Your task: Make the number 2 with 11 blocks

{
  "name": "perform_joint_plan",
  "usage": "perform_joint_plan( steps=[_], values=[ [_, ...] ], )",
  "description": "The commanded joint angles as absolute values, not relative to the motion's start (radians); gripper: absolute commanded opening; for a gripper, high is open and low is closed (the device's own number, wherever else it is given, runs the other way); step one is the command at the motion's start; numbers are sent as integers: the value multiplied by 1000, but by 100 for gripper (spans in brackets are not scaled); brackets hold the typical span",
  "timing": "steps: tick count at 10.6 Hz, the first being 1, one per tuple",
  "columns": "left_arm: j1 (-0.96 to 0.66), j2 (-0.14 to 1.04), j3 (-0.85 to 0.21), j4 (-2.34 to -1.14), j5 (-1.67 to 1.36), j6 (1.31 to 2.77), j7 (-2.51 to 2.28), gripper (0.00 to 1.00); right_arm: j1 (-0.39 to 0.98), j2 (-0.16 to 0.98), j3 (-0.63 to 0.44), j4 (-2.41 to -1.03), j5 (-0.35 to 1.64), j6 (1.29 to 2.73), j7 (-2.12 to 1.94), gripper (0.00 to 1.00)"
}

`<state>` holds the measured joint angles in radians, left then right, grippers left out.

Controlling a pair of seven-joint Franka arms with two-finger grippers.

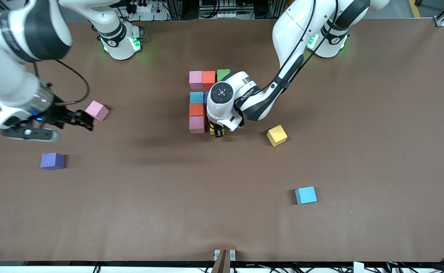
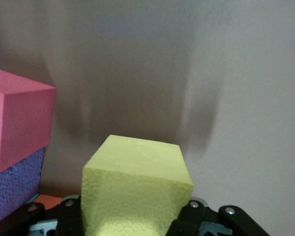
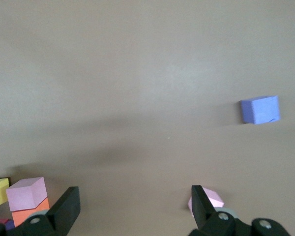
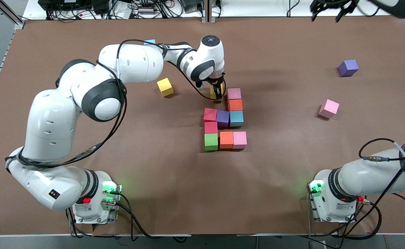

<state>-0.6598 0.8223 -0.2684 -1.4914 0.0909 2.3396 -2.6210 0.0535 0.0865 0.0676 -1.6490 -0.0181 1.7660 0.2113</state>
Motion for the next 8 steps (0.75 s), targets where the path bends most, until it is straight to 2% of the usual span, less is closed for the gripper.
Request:
perform_joint_plan(
  steps=[1, 8],
  values=[
    [-712, 841, -223, -1463, 83, 2367, -2640, 3, 0, 95, 106, -1531, -38, 1695, 193, 100],
    [-729, 851, -222, -1460, 83, 2404, -2640, 3, -51, 87, 103, -1522, 14, 1663, 112, 100]
  ],
)
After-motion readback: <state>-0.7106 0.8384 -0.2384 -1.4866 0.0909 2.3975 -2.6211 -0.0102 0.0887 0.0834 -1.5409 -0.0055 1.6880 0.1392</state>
